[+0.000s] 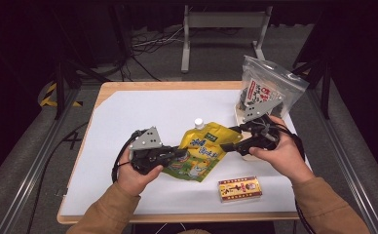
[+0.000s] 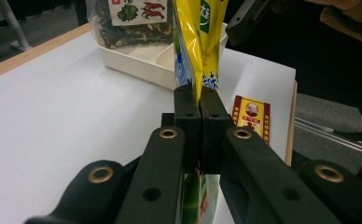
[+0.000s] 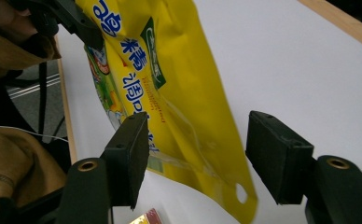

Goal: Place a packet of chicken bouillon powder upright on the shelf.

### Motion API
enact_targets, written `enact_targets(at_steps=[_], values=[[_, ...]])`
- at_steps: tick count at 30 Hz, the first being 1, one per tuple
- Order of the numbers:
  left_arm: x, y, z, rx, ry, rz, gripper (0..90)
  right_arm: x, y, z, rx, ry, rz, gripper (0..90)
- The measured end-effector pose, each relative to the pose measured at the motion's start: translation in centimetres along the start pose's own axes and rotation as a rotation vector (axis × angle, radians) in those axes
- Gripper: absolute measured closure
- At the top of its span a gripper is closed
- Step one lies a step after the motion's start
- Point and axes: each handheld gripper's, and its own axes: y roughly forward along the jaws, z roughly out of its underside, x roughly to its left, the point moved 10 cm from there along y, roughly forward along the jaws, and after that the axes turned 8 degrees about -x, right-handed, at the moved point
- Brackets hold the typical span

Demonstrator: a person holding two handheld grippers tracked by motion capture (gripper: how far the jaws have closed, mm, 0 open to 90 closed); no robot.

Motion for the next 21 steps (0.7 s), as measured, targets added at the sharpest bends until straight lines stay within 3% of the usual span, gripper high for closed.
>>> enact_targets(at_steps=[10, 17, 21], values=[[-0.4, -0.5, -0.2, -0.027, 0.013, -0.002, 88.2, 1.1, 1.7, 0.1, 0.022, 0.008, -0.095, 48.8], [-0.3, -0.6, -0.2, -0.035, 0.009, -0.006, 88.2, 1.3, 2.0, 0.3, 0.036, -0.014, -0.124, 69.8], [-0.3, -0.5, -0.2, -0.039, -0.004, -0.007, 88.2, 1.4, 1.9, 0.3, 0.038, -0.025, -0.134, 75.1]])
